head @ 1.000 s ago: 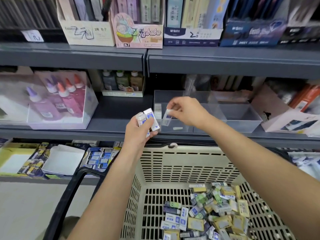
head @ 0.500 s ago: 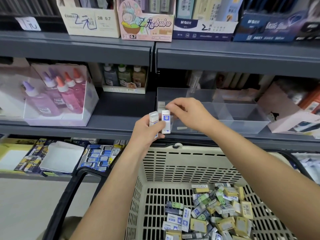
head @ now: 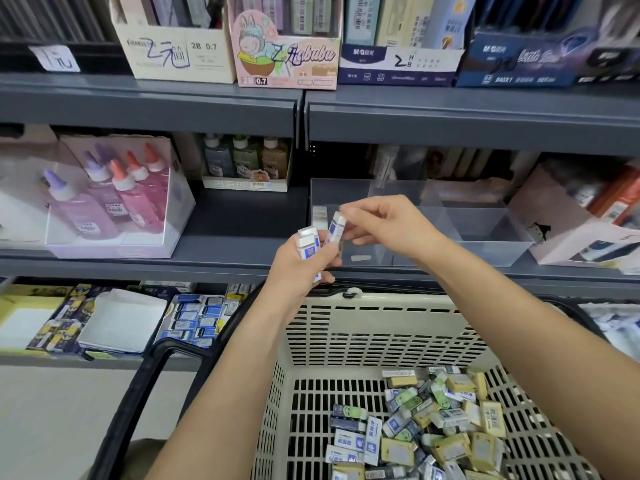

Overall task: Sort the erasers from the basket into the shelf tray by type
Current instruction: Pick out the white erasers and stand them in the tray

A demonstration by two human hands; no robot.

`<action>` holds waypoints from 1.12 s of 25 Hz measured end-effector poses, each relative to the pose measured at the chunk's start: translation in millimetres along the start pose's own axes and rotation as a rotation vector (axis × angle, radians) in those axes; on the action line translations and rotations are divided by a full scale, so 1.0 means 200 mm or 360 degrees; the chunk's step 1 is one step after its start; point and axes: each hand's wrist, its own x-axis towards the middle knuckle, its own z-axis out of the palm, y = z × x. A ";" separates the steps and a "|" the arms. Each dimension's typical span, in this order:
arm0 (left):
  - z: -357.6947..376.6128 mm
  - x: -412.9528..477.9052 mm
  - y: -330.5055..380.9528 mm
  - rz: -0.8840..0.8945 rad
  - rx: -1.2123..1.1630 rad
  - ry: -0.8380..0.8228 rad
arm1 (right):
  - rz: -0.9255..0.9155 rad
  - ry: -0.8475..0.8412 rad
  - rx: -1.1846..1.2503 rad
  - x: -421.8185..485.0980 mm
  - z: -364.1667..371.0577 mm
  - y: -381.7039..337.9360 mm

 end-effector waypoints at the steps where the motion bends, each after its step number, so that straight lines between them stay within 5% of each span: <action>1: 0.00 0.00 0.00 0.0060 0.0072 0.0022 | 0.0017 -0.0002 -0.0029 0.00 0.00 0.00; 8: -0.02 0.04 0.01 0.0027 -0.0003 0.0293 | -0.0017 0.0335 -0.0352 0.12 -0.06 -0.02; 20: -0.04 0.04 -0.02 0.0071 0.0035 0.0308 | 0.0002 -0.0128 -0.1050 0.19 0.04 0.11; 28: -0.04 0.04 -0.01 0.0015 -0.0072 0.0363 | -0.0022 -0.0191 -0.1102 0.18 0.03 0.09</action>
